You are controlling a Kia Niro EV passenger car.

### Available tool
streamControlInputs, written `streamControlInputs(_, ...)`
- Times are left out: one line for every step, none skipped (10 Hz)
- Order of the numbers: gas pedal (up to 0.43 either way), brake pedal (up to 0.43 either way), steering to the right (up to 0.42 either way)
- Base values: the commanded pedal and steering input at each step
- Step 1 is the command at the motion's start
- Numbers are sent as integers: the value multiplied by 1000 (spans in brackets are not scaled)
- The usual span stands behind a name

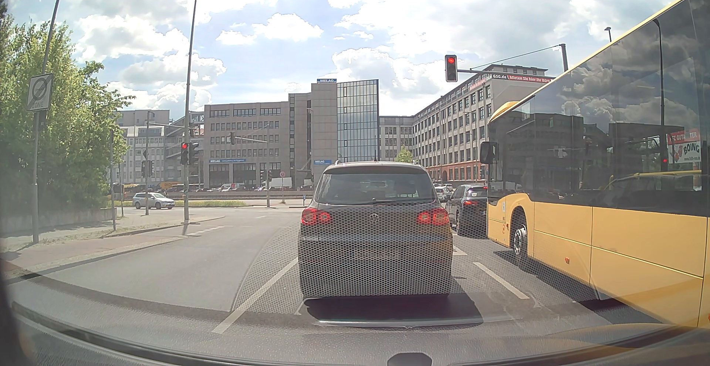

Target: Follow the waypoints while adhering to traffic rules and regulations

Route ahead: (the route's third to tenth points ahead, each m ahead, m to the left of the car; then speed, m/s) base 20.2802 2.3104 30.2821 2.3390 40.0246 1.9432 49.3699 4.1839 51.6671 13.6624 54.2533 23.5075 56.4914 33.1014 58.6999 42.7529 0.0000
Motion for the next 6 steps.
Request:
streamControlInputs(0, 378, -1)
streamControlInputs(0, 384, -1)
streamControlInputs(0, 378, -1)
streamControlInputs(0, 378, -1)
streamControlInputs(0, 378, -1)
streamControlInputs(0, 378, -1)
